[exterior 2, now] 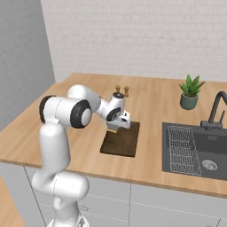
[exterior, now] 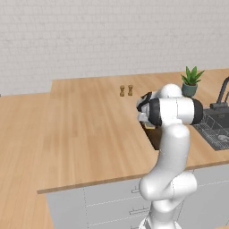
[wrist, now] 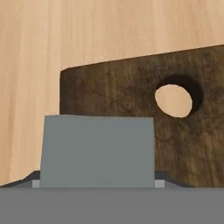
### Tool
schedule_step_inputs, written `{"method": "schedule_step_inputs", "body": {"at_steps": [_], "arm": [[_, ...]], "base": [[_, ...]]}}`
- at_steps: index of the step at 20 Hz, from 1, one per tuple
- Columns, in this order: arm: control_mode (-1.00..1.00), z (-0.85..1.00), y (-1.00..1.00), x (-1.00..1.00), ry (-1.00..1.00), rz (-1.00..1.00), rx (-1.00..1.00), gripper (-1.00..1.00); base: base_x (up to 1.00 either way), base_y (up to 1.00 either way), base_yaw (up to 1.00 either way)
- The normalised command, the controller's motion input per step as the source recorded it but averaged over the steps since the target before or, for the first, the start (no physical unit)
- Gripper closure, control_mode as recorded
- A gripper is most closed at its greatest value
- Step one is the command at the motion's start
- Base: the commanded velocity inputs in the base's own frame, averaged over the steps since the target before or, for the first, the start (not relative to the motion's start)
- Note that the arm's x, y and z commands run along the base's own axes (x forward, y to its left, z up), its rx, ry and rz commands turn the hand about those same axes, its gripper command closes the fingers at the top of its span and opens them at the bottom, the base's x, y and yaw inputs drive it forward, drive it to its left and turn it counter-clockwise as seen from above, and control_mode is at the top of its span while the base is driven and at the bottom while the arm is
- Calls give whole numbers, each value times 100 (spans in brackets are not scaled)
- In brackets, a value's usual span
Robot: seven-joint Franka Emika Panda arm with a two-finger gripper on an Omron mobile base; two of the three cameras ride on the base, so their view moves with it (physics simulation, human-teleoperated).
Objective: Pick up the sponge from the counter and clean the cutting board by briefly scrubbing or pressing down on the cutting board. Once finished, release the sponge.
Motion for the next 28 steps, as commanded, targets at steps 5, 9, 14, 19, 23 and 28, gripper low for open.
{"method": "schedule_step_inputs", "body": {"at_steps": [5,9,14,19,23,28], "arm": [[-100,-5,-38,47,0,-17,0,100],[-100,-14,-59,9,0,-23,-2,100],[-100,-14,-49,-12,0,-19,-4,100],[-100,-2,-13,-50,1,-6,-5,100],[-100,-27,2,-59,12,0,-14,100],[-100,-54,16,-59,9,0,-16,100]], "base": [[0,0,0],[0,0,0],[0,0,0],[0,0,0],[0,0,0],[0,0,0]]}}
